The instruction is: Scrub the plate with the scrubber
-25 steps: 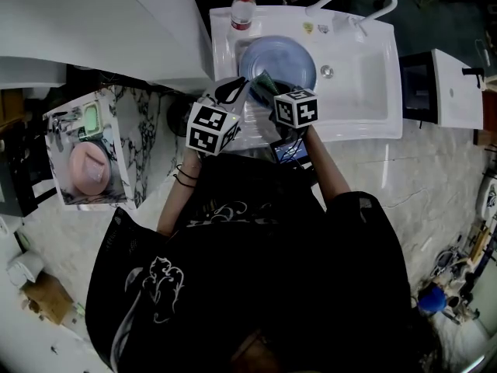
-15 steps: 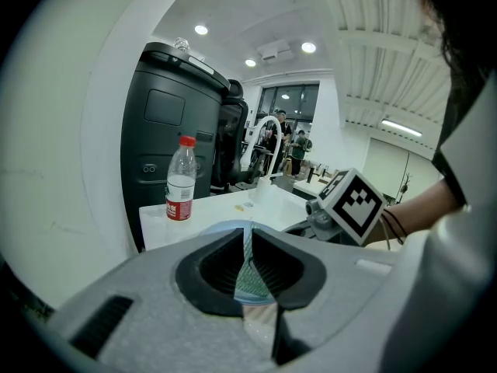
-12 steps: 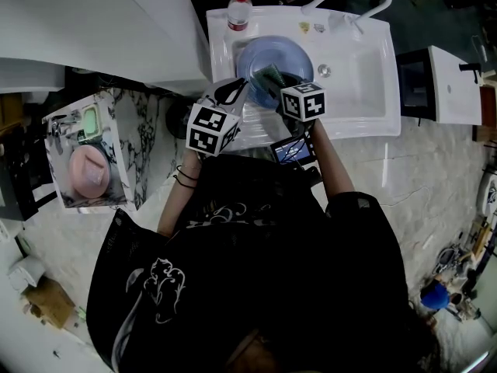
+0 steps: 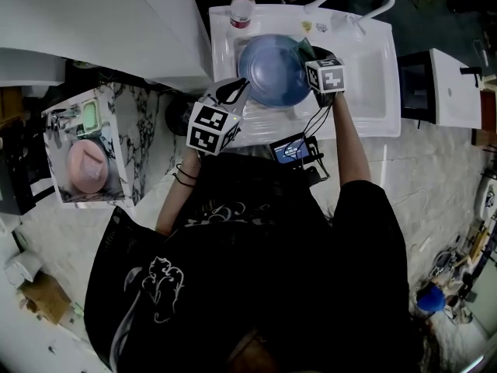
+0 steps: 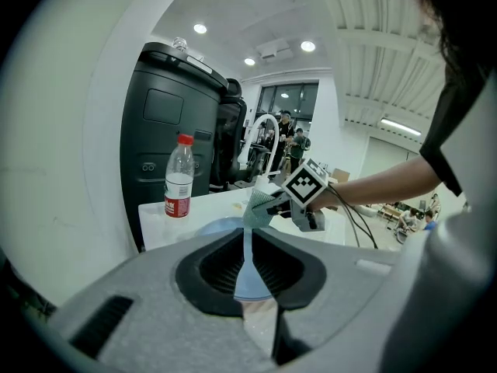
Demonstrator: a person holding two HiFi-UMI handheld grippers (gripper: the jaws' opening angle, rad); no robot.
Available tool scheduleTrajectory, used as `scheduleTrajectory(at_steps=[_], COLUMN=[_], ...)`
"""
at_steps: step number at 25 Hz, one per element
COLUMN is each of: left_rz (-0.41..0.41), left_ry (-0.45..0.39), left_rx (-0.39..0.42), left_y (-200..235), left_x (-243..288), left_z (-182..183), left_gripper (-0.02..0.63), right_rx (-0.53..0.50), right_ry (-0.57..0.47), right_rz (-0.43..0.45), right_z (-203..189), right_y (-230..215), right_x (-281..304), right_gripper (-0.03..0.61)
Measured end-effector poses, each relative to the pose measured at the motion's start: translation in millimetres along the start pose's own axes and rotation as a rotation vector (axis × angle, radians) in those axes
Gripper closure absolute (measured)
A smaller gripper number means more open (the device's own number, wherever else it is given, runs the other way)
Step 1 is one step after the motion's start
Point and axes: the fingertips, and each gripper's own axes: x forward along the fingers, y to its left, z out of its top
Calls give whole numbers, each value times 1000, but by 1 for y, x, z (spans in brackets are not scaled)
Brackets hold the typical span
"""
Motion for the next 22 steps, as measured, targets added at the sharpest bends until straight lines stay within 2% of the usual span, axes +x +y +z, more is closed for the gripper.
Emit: scheduleTrajectory(at_steps=[2, 4, 13, 18, 22], left_rz=[1, 4, 26, 22, 17], left_ry=[1, 4, 2, -2, -3], left_rx=[-2, -4, -21, -20, -16], left_y=[-1, 0, 4, 1, -4], left_x=[0, 0, -1, 2, 6], left_z=[-1, -3, -5, -4, -2], left_gripper=[580, 580, 581, 580, 580], right_rx=[-58, -71, 35, 38, 87], right_ry=[28, 56, 123, 125, 129], right_rz=[-3, -2, 21, 83, 153], right_z=[1, -3, -34, -46, -55], right_y=[0, 3, 22, 45, 66], right_x=[2, 4, 2, -15, -28], right_gripper=[489, 489, 488, 488, 488])
